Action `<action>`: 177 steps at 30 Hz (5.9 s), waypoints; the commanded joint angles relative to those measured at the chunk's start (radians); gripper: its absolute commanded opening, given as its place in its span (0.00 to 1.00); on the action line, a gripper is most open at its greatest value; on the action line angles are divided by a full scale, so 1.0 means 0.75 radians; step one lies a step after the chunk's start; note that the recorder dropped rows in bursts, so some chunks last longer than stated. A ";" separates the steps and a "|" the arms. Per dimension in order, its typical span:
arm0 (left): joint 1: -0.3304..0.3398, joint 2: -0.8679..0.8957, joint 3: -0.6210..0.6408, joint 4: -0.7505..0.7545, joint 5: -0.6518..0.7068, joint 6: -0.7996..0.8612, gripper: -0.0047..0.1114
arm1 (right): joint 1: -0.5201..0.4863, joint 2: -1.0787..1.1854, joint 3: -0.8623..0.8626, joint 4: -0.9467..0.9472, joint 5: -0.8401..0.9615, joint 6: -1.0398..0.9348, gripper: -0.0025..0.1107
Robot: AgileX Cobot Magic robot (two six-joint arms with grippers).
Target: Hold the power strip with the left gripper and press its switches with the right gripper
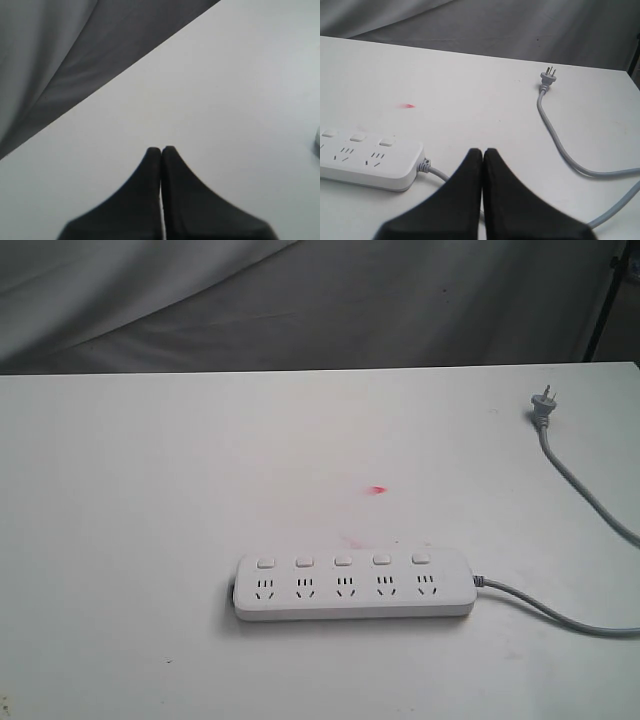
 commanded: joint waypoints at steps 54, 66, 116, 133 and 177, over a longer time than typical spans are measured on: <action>0.531 0.337 0.269 -0.841 0.558 1.252 0.04 | 0.004 -0.008 0.004 -0.012 -0.002 0.001 0.02; 0.531 0.337 0.269 -0.841 0.558 1.252 0.04 | 0.004 -0.008 0.004 -0.012 -0.002 0.001 0.02; 0.531 0.337 0.261 -0.422 0.565 1.252 0.75 | 0.004 -0.008 0.004 -0.012 -0.002 0.001 0.02; 0.351 0.337 0.261 -0.406 0.555 1.252 0.75 | 0.004 -0.008 0.004 -0.012 -0.002 0.001 0.02; -0.241 1.271 -0.142 -0.507 0.252 1.252 0.75 | 0.004 -0.008 0.004 -0.012 -0.002 0.001 0.02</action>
